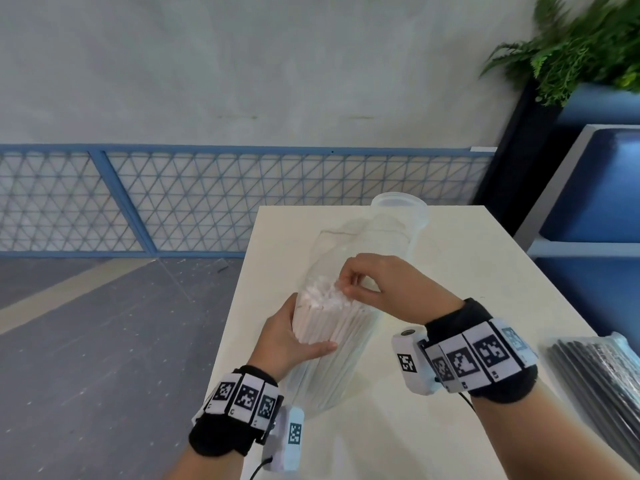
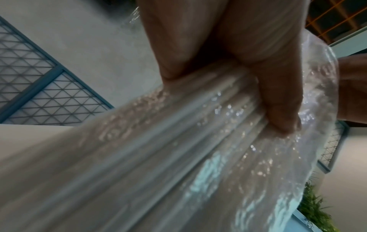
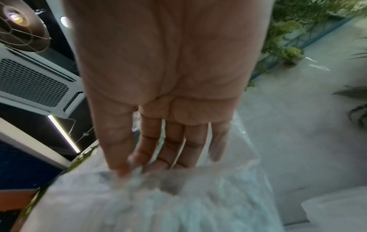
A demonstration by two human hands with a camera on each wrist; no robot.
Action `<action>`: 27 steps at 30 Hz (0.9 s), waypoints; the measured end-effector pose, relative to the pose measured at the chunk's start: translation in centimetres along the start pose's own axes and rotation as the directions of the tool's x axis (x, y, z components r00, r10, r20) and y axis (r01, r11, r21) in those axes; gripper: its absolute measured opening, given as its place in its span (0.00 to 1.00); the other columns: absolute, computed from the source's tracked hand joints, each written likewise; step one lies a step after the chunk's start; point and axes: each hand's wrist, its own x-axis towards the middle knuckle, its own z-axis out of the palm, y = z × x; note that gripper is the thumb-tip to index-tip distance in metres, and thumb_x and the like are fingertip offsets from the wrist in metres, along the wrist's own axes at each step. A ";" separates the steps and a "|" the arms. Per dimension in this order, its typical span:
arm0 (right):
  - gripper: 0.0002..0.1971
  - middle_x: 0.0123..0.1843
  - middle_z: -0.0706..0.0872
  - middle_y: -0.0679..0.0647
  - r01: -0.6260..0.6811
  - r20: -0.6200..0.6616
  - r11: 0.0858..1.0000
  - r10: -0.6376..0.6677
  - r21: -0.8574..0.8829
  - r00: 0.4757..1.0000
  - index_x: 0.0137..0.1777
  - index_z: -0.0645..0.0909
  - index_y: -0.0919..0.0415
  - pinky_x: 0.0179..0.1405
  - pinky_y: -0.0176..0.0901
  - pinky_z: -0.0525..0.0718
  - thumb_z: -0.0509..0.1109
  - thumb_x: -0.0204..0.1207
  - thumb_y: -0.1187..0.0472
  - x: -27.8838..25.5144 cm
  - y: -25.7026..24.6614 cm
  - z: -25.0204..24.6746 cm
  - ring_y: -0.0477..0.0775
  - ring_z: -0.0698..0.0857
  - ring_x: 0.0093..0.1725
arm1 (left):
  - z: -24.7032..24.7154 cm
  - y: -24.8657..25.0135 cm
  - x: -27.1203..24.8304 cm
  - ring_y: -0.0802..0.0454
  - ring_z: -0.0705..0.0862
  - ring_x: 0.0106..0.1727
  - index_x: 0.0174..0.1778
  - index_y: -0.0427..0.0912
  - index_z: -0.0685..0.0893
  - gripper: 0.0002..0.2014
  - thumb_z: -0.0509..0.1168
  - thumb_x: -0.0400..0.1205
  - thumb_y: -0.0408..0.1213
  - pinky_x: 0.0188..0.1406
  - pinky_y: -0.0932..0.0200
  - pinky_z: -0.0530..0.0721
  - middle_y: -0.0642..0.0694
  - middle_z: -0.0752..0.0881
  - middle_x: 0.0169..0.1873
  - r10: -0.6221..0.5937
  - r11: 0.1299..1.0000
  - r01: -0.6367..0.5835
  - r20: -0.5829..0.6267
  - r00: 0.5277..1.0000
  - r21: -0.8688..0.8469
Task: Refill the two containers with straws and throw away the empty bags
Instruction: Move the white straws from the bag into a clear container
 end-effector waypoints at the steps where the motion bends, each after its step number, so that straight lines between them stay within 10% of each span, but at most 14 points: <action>1: 0.07 0.40 0.85 0.48 -0.001 -0.003 0.999 0.001 0.042 1.000 0.42 0.80 0.58 0.45 0.32 0.77 0.66 0.79 0.58 -0.1 -0.2 -0.1 0.45 0.82 0.41 | -0.2 -0.2 0.2 0.72 0.84 0.48 0.50 0.62 0.75 0.30 0.83 0.60 0.38 0.43 0.75 0.81 0.58 0.86 0.48 0.004 1.000 -0.004 -0.007 1.000 0.001; 7: 0.06 0.30 0.82 0.47 -0.138 -0.046 0.987 0.142 0.086 0.989 0.50 0.82 0.59 0.32 0.25 0.76 0.63 0.80 0.61 0.3 -1.0 0.5 0.41 0.78 0.22 | -0.5 -0.2 0.8 0.69 0.83 0.42 0.55 0.44 0.77 0.31 0.84 0.59 0.39 0.42 0.72 0.81 0.52 0.87 0.46 0.010 1.000 -0.011 0.050 0.999 0.019; 14: 0.27 0.59 0.79 0.50 -0.030 0.061 0.981 0.042 -0.191 0.997 0.64 0.78 0.56 0.51 0.33 0.72 0.78 0.65 0.50 1.0 -1.0 1.7 0.50 0.79 0.54 | -0.4 -0.5 0.9 0.60 0.83 0.48 0.50 0.60 0.76 0.28 0.83 0.60 0.38 0.42 0.73 0.80 0.52 0.87 0.47 0.028 0.999 -0.031 0.072 0.997 0.031; 27: 0.34 0.62 0.80 0.57 -0.037 0.230 0.981 0.081 -0.189 0.970 0.67 0.72 0.62 0.62 0.51 0.77 0.79 0.64 0.48 1.6 -0.2 3.9 0.58 0.78 0.61 | 0.2 -1.2 -0.7 0.79 0.80 0.53 0.58 0.63 0.73 0.35 0.83 0.61 0.36 0.46 0.84 0.73 0.62 0.84 0.53 0.006 1.000 -0.004 0.097 0.995 -0.022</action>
